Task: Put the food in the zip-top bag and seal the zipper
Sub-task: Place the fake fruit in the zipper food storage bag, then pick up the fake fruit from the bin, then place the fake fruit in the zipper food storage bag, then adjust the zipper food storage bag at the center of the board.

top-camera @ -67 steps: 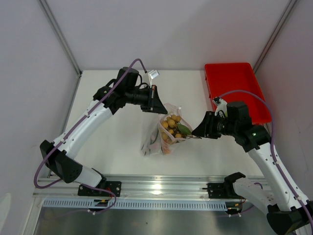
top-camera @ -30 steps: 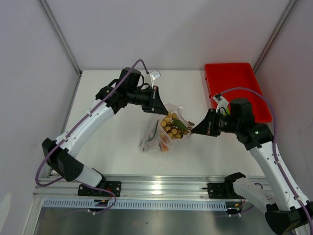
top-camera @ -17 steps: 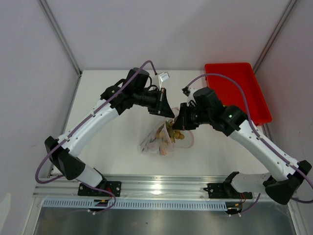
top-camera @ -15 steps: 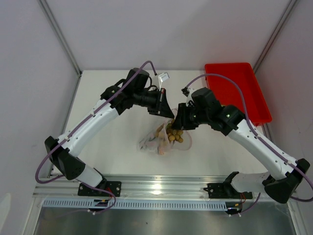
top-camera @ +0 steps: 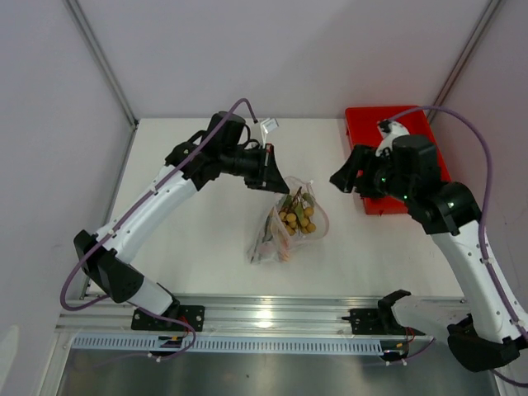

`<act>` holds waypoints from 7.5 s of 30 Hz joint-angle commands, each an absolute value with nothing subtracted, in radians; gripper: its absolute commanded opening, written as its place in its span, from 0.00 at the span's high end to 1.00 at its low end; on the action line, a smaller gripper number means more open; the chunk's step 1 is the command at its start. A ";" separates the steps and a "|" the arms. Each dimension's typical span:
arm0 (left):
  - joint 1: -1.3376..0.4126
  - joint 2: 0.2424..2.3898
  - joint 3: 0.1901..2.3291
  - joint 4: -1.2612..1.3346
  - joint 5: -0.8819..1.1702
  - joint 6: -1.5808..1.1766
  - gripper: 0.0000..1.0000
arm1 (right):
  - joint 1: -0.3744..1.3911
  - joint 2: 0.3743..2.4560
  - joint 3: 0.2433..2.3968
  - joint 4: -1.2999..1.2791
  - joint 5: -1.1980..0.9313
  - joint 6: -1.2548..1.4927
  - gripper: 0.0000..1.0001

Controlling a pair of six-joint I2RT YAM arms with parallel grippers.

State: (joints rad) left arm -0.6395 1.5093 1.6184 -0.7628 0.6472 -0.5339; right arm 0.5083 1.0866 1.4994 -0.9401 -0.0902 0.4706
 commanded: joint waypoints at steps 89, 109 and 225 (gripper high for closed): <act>-0.580 1.466 1.560 -0.703 0.716 -0.537 0.99 | 0.785 1.012 1.244 -0.594 -0.098 0.471 0.59; -0.581 1.447 1.568 -0.729 0.710 -0.525 0.99 | 0.853 1.043 1.333 -0.821 0.187 0.500 0.17; -0.778 1.250 1.393 -0.733 0.532 -0.477 0.32 | 1.038 1.130 1.253 -0.535 0.343 1.103 1.00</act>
State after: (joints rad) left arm -0.7483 1.2747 1.3739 -0.7212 0.6037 -0.5026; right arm 1.0126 1.1206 1.2030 -0.5934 0.2497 1.0370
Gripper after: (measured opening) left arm 0.682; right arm 0.002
